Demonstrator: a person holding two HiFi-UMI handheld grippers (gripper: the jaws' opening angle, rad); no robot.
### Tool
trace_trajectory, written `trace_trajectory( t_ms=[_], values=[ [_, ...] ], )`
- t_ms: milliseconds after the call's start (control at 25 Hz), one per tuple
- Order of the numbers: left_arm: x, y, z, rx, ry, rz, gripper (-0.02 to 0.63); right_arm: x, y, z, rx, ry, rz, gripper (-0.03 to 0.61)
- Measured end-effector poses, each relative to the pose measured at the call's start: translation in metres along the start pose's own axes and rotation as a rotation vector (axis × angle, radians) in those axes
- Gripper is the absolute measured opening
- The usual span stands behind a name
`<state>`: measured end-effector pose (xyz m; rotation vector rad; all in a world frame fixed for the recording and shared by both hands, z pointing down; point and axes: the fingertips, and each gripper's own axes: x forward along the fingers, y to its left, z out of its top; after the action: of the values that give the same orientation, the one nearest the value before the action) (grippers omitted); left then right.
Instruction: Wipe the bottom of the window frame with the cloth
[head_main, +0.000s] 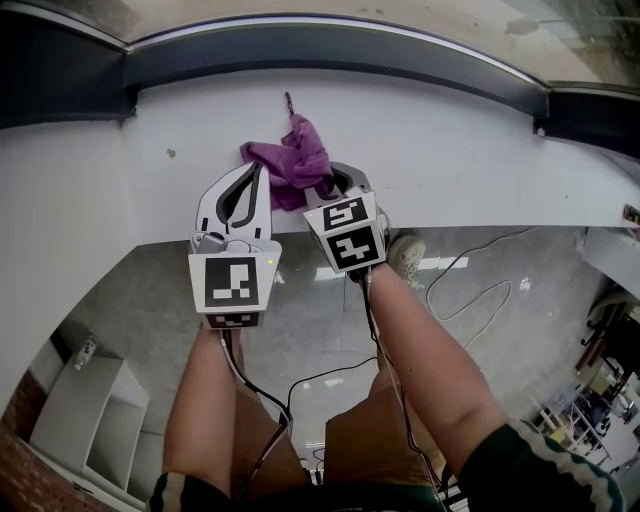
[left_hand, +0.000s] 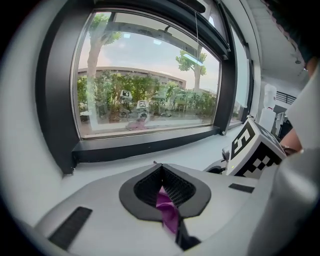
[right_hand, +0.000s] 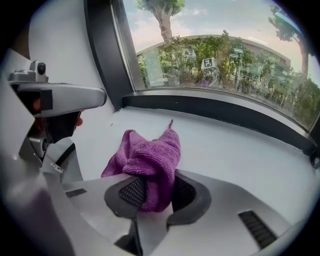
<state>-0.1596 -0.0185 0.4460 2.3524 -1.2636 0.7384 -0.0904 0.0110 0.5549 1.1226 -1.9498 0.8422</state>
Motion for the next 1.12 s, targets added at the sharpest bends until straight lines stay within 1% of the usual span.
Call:
trace_trajectory(
  t_ms=[560, 1120],
  values=[
    [-0.024, 0.067, -0.020, -0.051, 0.008, 0.085, 0.009, 0.029, 0.064, 0.027, -0.061, 0.000, 0.069, 0.110],
    [-0.057, 0.119, -0.033, -0.084, 0.021, 0.153, 0.009, 0.051, 0.121, 0.053, -0.111, 0.002, 0.126, 0.110]
  ],
)
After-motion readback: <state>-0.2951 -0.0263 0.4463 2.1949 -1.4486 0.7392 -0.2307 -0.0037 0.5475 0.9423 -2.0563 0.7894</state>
